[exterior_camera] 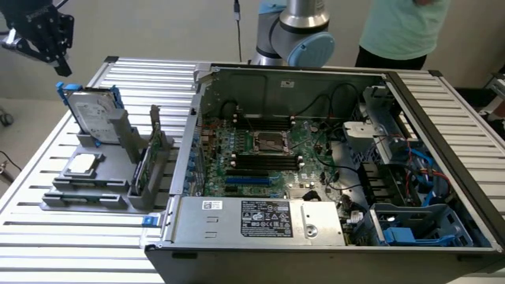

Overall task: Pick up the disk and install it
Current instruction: 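Pick up the disk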

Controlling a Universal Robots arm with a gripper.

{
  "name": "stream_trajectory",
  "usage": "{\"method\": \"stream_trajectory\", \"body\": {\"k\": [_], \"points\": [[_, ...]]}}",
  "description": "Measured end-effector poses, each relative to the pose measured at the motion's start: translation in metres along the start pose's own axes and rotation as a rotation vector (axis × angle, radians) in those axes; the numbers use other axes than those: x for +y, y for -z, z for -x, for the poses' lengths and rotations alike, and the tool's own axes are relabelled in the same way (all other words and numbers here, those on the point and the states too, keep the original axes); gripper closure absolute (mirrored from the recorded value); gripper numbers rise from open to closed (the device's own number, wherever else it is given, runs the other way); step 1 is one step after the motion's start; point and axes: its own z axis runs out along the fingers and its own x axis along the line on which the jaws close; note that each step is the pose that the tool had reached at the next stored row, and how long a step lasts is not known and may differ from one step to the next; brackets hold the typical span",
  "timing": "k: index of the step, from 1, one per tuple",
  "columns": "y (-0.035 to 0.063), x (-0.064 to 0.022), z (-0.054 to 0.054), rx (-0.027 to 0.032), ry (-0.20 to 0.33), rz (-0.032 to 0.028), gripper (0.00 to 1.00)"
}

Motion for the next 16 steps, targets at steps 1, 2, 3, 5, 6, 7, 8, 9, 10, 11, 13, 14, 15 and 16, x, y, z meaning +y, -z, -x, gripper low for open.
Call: {"method": "stream_trajectory", "body": {"k": [1,2,3,5,6,7,8,9,10,11,13,14,15,16], "points": [[0.0017,-0.0001,0.0000,0.0003,0.010,0.0005,0.89],[0.0046,-0.0001,-0.0001,-0.0001,0.011,0.0004,0.89],[0.0064,-0.0001,-0.0002,-0.0002,0.012,0.0002,0.89],[0.0091,0.0000,-0.0002,-0.0003,0.012,0.0004,0.89],[0.0090,0.0001,-0.0002,-0.0006,0.012,0.0002,0.89],[0.0090,0.0001,-0.0002,-0.0005,0.012,0.0003,0.89],[0.0090,0.0001,-0.0002,-0.0005,0.012,0.0002,0.89],[0.0091,0.0001,-0.0002,-0.0004,0.015,0.0003,0.89],[0.0091,0.0001,-0.0002,-0.0003,0.020,0.0005,0.89],[0.0091,0.0001,-0.0001,-0.0002,0.030,0.0007,0.89],[0.0085,0.0001,0.0001,0.0001,0.060,0.0010,0.89],[0.0080,0.0001,0.0001,0.0003,0.079,0.0012,0.89],[0.0073,0.0002,0.0001,0.0005,0.097,0.0015,0.89],[0.0066,0.0001,0.0001,0.0005,0.115,0.0015,0.89]]}}
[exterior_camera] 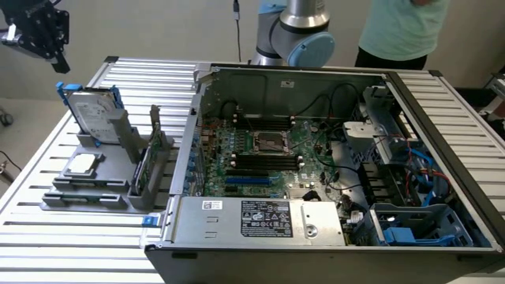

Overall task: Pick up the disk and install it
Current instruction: 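Pick up the disk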

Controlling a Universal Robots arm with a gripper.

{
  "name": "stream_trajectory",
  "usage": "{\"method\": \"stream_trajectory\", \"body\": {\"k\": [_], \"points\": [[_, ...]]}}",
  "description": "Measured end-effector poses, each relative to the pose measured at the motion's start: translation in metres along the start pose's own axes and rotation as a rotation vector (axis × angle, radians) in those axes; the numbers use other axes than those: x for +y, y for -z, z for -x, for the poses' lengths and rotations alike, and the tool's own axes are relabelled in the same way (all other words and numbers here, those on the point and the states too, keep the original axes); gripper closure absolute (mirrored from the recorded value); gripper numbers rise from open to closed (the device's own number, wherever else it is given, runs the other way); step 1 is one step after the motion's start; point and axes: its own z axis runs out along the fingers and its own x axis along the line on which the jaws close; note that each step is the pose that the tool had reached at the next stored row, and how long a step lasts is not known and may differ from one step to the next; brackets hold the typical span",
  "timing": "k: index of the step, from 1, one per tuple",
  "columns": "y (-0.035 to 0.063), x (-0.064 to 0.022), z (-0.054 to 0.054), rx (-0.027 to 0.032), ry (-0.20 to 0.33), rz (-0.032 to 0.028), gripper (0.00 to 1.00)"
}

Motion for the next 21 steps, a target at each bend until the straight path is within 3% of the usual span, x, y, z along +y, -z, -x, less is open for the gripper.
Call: {"method": "stream_trajectory", "body": {"k": [4,6,7,11,21], "points": [[-0.0025,0.0001,0.000,0.0007,0.070,0.0008,0.88],[-0.0042,0.0001,0.001,0.0009,0.093,0.0011,0.76],[-0.0054,0.0000,0.001,0.0009,0.101,0.0011,0.76],[-0.0124,-0.0007,0.002,0.0019,0.117,0.0013,0.58],[-0.0307,-0.0012,0.002,0.0051,0.120,0.0011,0.56]]}}
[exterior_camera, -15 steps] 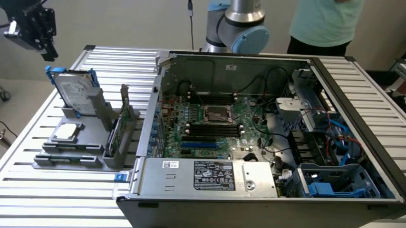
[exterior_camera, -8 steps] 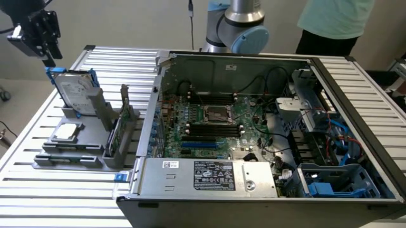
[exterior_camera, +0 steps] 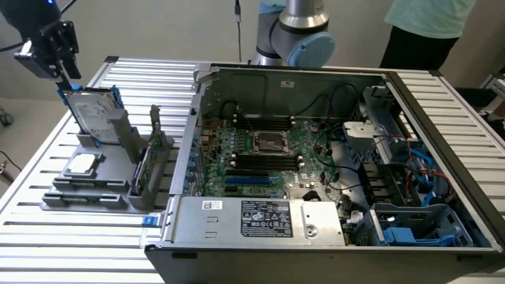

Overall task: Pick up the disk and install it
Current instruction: 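Pick up the disk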

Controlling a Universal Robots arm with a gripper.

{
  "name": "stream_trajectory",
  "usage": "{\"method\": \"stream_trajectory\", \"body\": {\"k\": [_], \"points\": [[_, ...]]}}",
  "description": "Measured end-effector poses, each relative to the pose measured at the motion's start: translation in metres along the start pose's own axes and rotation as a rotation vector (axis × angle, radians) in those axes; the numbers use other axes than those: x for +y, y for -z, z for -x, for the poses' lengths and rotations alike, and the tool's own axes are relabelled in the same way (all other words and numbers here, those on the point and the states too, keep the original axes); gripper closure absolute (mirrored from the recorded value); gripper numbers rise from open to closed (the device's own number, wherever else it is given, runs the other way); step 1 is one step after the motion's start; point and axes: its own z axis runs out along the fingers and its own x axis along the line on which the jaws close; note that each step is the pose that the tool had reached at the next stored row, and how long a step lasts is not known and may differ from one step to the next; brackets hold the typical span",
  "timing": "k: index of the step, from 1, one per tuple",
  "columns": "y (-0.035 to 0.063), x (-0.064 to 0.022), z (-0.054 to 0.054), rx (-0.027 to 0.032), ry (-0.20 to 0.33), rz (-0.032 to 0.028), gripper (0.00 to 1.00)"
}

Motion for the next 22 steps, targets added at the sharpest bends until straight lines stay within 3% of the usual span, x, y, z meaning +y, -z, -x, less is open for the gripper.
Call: {"method": "stream_trajectory", "body": {"k": [1,2,22], "points": [[-0.0018,-0.0001,0.000,0.0001,0.000,0.0000,0.56],[-0.0036,-0.0001,0.000,0.0002,0.000,-0.0001,0.49],[-0.0399,-0.0006,-0.005,0.0008,0.000,0.0000,0.49]]}}
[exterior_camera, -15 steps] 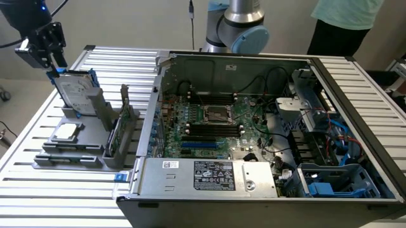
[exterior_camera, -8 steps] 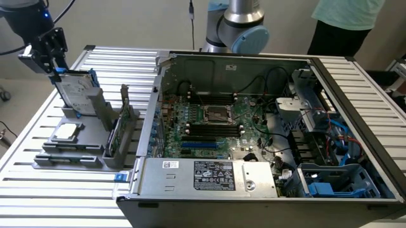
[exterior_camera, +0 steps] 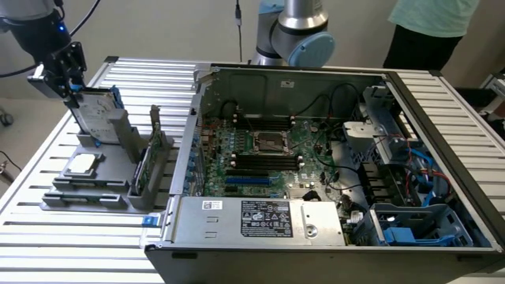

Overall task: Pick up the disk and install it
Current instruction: 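Pick up the disk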

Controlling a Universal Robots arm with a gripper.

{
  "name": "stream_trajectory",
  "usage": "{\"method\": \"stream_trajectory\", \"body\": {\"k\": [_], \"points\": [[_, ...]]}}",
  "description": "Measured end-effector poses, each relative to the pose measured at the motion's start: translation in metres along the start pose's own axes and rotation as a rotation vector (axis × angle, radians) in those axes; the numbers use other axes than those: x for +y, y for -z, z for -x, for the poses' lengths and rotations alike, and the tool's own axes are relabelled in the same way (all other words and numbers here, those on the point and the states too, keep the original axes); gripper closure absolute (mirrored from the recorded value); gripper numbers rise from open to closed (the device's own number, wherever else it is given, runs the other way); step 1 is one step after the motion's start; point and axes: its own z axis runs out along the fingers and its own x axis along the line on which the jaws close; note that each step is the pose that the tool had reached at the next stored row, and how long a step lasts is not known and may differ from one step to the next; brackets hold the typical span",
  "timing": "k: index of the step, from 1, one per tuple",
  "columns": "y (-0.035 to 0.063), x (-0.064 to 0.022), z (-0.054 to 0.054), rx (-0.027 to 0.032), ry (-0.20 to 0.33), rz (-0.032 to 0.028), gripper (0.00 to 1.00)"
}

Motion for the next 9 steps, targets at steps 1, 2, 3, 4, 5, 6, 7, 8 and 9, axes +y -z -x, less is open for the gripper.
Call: {"method": "stream_trajectory", "body": {"k": [1,2,3,4,5,6,7,8,9], "points": [[-0.0020,0.0000,0.0000,0.0000,0.000,0.0000,0.49],[-0.0038,0.0000,0.0000,0.0000,0.000,0.0000,0.49],[-0.0055,0.0000,-0.0001,0.0000,0.000,0.0001,0.49],[-0.0073,-0.0001,-0.0001,-0.0001,0.000,-0.0001,0.49],[-0.0083,-0.0001,-0.0001,-0.0001,0.000,0.0000,0.49],[-0.0087,-0.0001,-0.0001,0.0000,0.000,0.0001,0.49],[-0.0086,0.0000,-0.0001,0.0002,0.000,0.0007,0.49],[-0.0087,0.0000,-0.0001,0.0001,0.000,0.0012,0.49],[-0.0087,0.0000,0.0000,0.0001,0.000,0.0018,0.49]]}}
